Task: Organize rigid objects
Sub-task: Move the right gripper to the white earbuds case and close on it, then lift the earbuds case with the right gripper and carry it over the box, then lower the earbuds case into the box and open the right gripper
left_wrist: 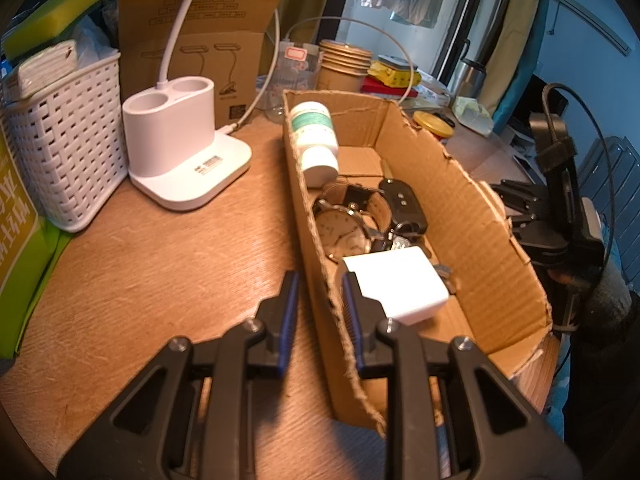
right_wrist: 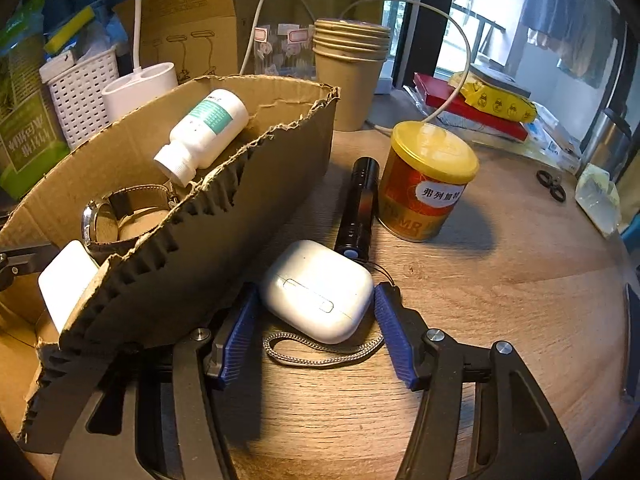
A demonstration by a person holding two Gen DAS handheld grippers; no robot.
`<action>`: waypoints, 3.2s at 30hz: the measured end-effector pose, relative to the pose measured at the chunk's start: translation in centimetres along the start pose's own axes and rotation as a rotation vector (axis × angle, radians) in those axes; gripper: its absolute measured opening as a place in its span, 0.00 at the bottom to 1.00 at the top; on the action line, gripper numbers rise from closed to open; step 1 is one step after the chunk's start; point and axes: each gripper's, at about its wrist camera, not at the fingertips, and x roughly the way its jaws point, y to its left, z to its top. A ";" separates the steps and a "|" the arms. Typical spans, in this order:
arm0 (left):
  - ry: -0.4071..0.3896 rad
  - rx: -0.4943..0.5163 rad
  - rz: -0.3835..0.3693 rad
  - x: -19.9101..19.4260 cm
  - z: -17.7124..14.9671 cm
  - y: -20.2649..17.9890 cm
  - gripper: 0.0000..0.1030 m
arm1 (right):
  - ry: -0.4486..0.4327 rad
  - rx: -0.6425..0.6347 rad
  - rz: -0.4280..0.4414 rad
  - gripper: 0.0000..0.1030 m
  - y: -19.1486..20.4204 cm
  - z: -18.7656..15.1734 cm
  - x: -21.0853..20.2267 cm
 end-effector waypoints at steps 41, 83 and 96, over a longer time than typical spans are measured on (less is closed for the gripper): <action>0.001 -0.001 -0.001 0.0 0.0 0.0 0.23 | -0.176 0.073 -0.044 0.60 -1.1 0.2 -7.6; 0.000 0.000 0.000 0.0 0.0 0.0 0.23 | -0.153 -0.113 0.037 0.60 5.1 5.6 -3.6; 0.001 -0.001 0.000 0.0 0.0 0.0 0.23 | -0.109 -0.189 0.025 0.60 6.4 6.9 -2.1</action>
